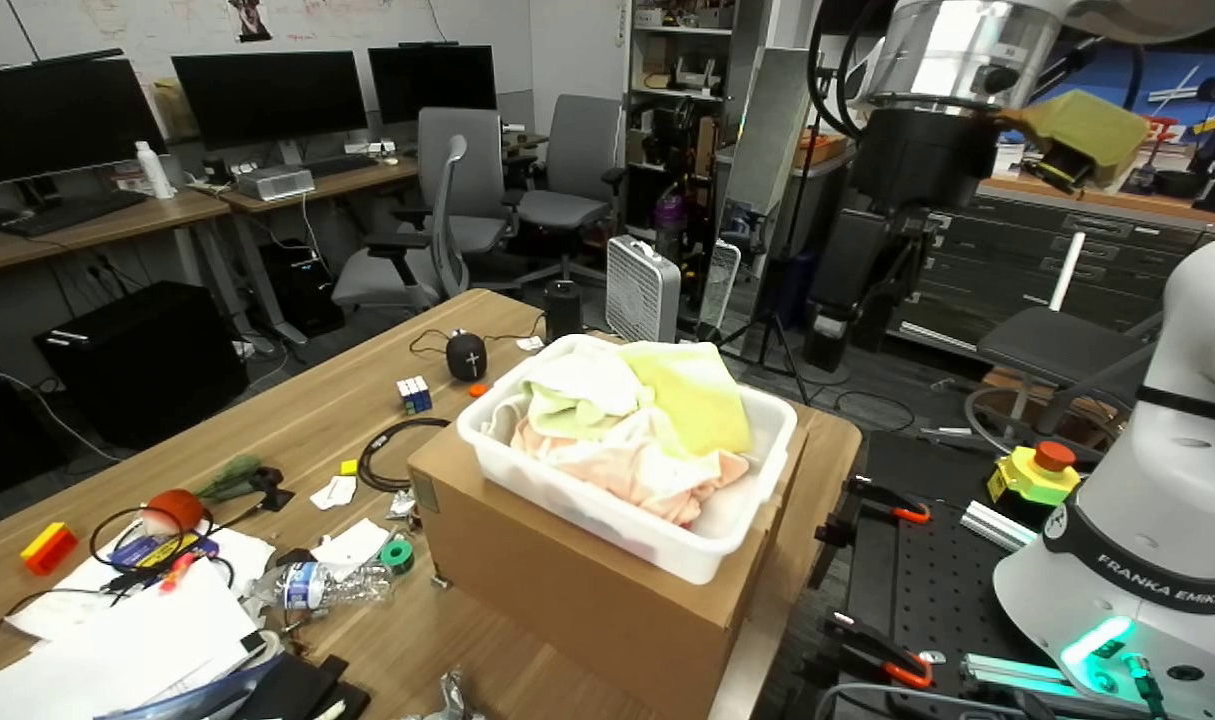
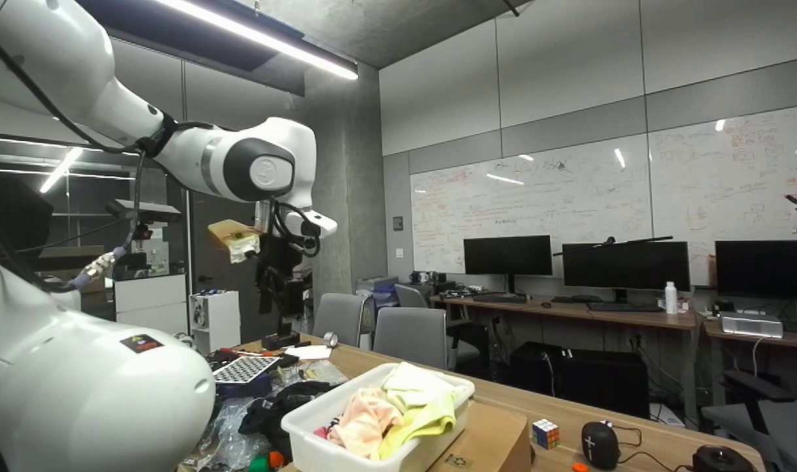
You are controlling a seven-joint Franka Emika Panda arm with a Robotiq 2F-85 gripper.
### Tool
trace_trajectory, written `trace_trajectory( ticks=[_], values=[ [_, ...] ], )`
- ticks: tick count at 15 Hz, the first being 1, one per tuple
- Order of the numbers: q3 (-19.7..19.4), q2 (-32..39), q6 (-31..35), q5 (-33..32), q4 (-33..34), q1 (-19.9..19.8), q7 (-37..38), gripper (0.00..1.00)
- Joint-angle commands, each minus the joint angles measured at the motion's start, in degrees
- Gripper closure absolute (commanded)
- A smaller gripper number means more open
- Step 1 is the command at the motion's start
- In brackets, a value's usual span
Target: Take the towels and t-shirts out of the box and place them on the table
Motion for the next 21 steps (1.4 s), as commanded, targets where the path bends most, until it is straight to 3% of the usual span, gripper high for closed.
trace_trajectory(
  ticks=[1,12,21],
  values=[
    [1.9,-1.4,2.3,0.5,0.2,-0.8,1.9,0.00],
    [5.0,4.5,8.2,-2.2,5.5,-5.2,8.6,0.00],
    [8.6,15.7,13.0,-16.7,12.7,-10.8,11.1,0.00]
  ],
)
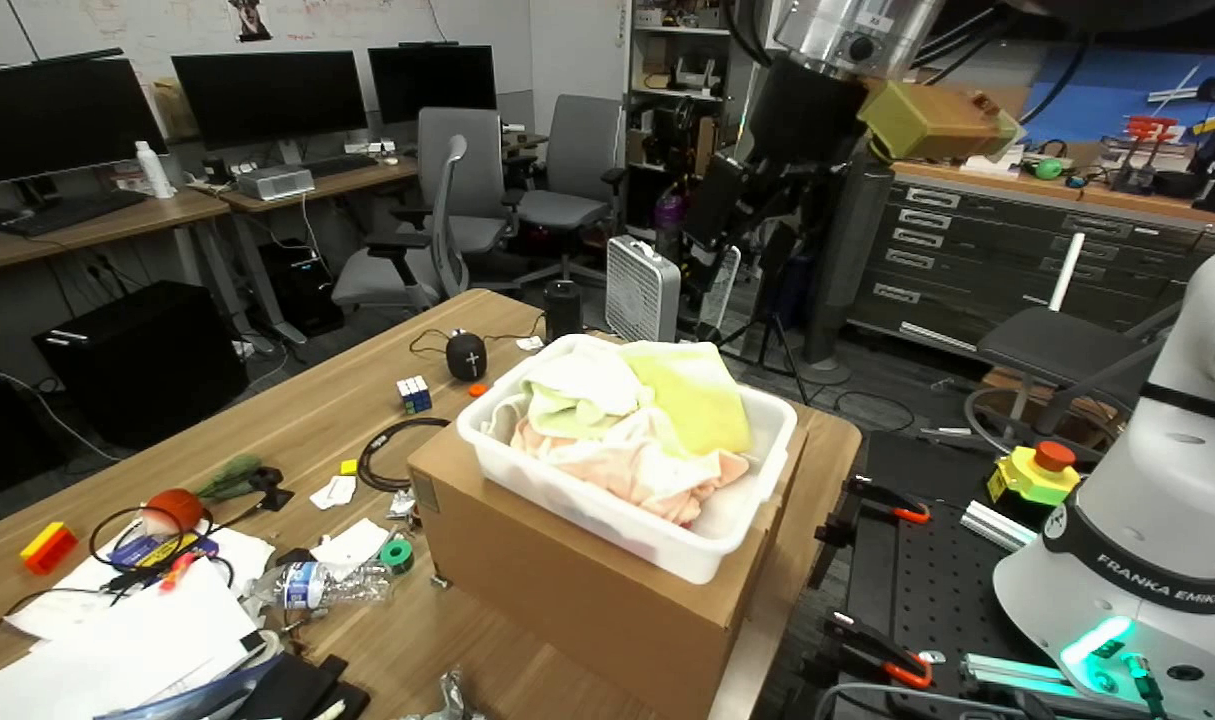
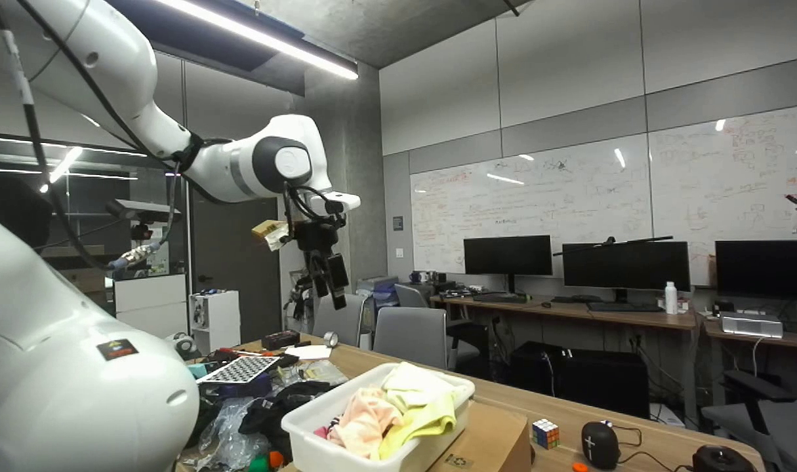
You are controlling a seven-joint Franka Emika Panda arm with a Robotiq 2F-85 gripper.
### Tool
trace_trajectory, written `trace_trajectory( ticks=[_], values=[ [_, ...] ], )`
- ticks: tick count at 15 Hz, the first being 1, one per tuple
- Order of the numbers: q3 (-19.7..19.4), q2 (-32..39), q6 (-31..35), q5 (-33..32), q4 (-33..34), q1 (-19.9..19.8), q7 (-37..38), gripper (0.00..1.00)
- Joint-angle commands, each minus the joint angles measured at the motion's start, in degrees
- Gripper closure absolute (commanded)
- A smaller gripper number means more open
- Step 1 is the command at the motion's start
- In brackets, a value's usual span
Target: Take the towels and t-shirts out of the box and place them on the table
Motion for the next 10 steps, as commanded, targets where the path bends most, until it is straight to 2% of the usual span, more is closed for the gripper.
trace_trajectory(
  ticks=[1,6,10],
  values=[
    [0.5,7.7,0.0,-6.7,6.7,-1.6,-0.5,0.00],
    [-2.0,13.1,-1.1,-12.3,9.3,0.1,-4.9,0.00],
    [-4.9,17.0,-1.8,-12.7,11.4,1.7,-11.8,0.00]
  ],
)
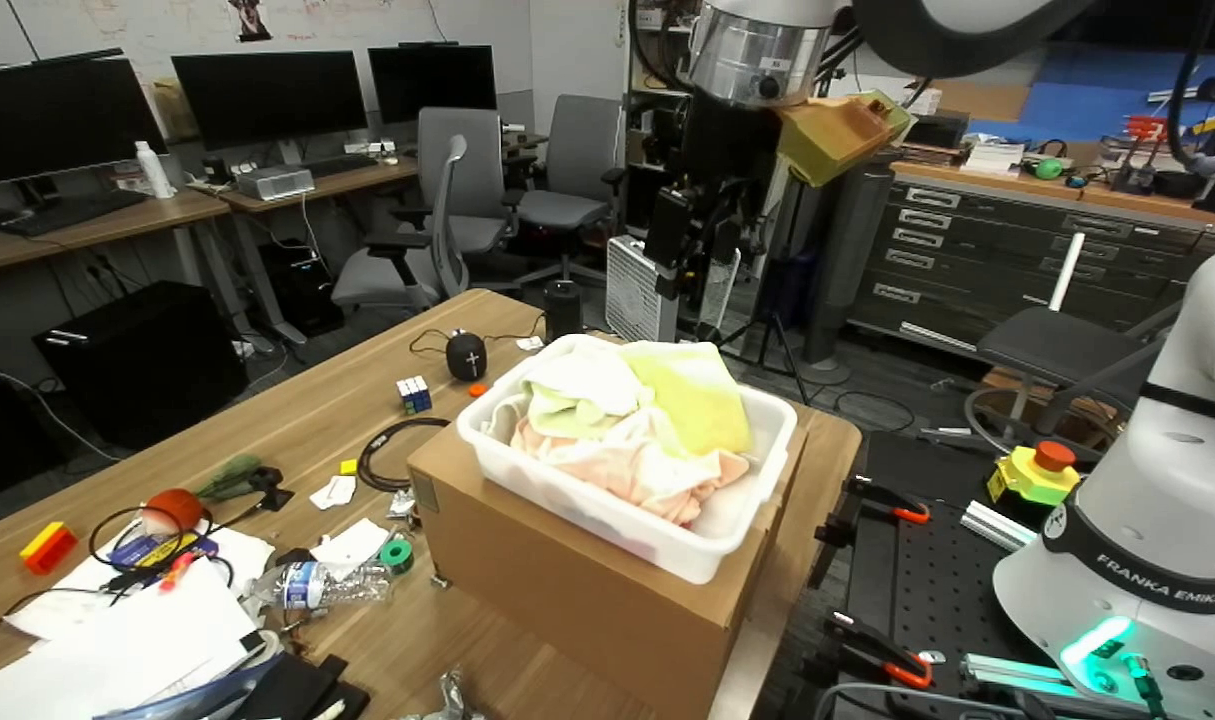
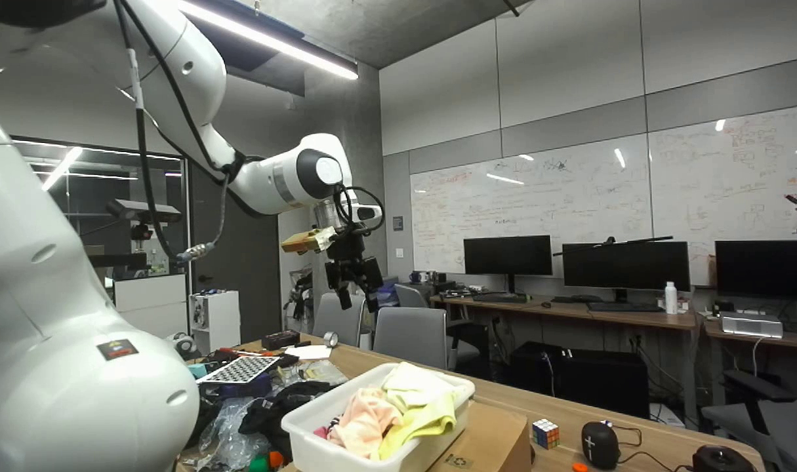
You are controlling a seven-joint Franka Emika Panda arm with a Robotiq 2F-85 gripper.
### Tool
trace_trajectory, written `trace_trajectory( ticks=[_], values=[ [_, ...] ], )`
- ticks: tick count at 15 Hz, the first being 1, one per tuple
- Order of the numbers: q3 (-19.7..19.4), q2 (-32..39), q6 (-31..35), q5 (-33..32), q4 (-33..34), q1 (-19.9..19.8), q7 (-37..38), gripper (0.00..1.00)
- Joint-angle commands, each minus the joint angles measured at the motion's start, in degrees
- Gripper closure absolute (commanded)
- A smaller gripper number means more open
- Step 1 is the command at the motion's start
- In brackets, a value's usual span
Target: Take the towels and t-shirts out of the box and place them on the table
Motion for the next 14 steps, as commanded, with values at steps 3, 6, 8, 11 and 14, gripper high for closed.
trace_trajectory(
  ticks=[3,6,8,11,14],
  values=[
    [-5.5,6.6,-2.5,0.1,5.5,3.3,-11.5,0.00],
    [-7.4,9.3,-2.7,0.3,7.2,4.2,-16.1,0.00],
    [-8.3,11.4,-2.2,0.7,8.3,4.6,-18.1,0.00],
    [-8.8,15.4,-1.4,1.5,10.5,4.9,-18.1,0.00],
    [-9.0,19.2,-0.4,1.8,12.8,5.0,-17.1,0.00]
  ],
)
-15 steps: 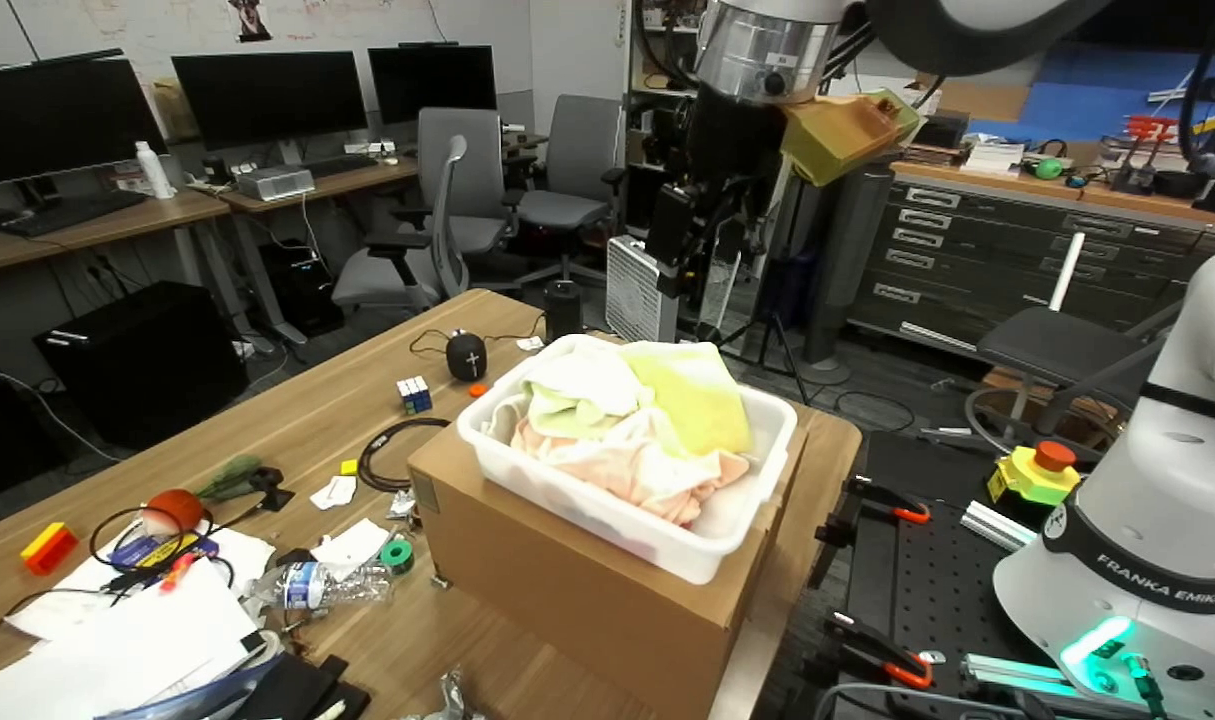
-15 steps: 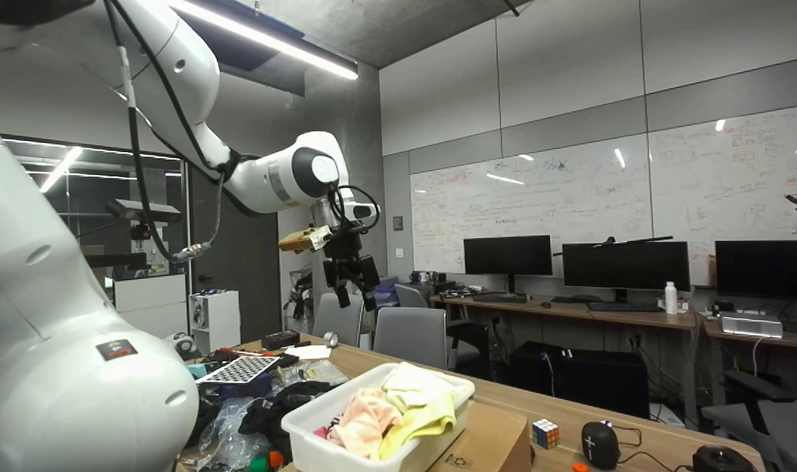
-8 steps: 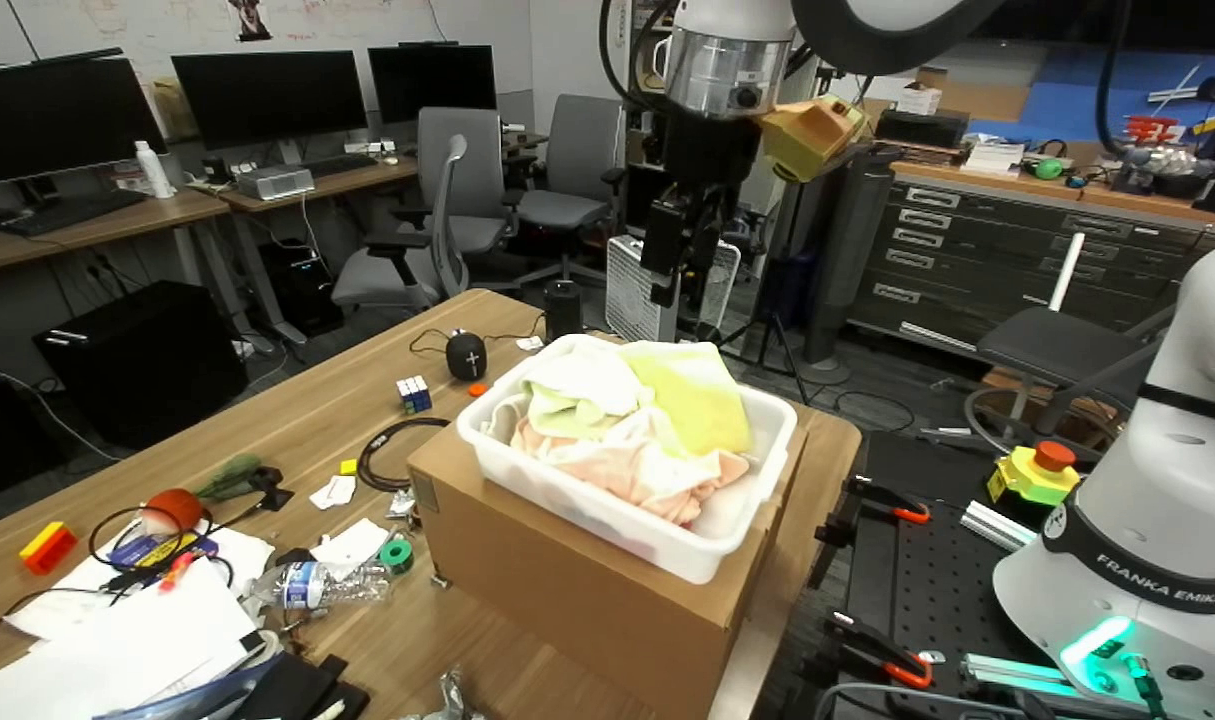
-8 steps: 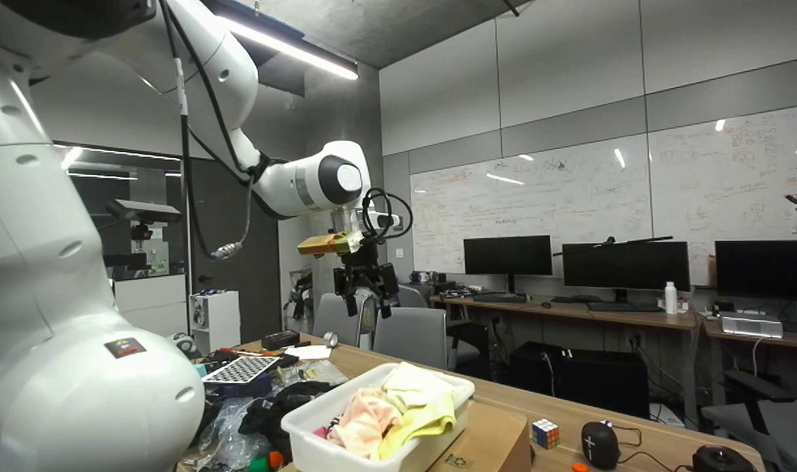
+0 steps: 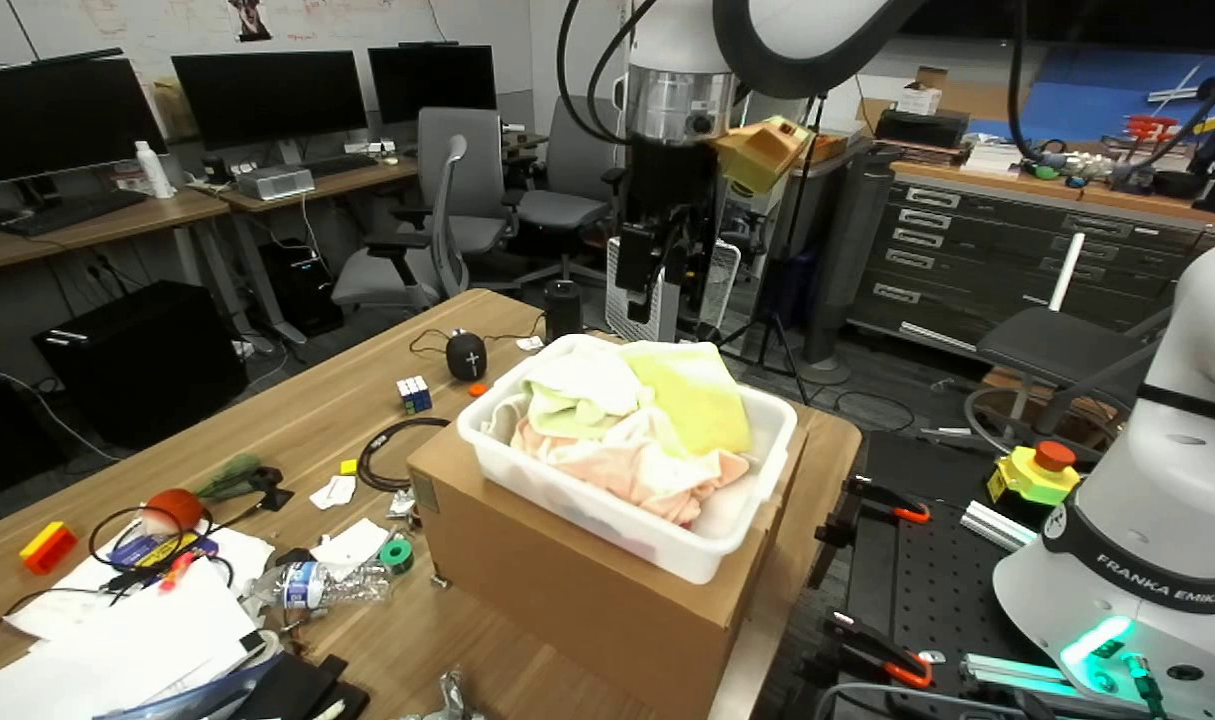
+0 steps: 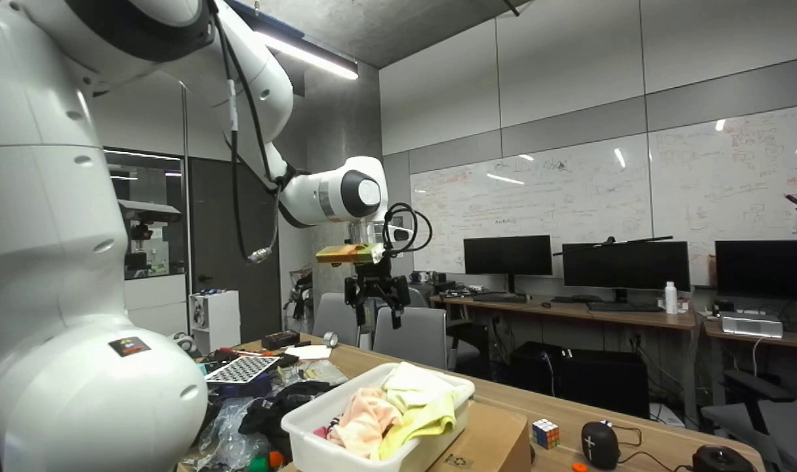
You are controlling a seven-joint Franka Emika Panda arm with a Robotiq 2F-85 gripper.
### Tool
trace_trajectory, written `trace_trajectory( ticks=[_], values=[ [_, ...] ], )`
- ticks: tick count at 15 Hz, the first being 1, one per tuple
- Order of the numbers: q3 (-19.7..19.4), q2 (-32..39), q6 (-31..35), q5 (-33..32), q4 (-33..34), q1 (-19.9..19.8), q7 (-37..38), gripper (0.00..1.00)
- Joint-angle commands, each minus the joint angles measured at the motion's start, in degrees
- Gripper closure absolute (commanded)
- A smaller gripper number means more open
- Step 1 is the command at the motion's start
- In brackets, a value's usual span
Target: Take the towels and t-shirts out of the box and place them on the table
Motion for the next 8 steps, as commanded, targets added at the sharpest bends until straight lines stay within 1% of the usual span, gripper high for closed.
trace_trajectory(
  ticks=[1,8],
  values=[
    [-1.1,6.0,0.6,1.3,5.0,0.9,0.0,0.00],
    [-2.1,13.3,1.0,1.6,9.6,0.8,0.1,0.00]
  ],
)
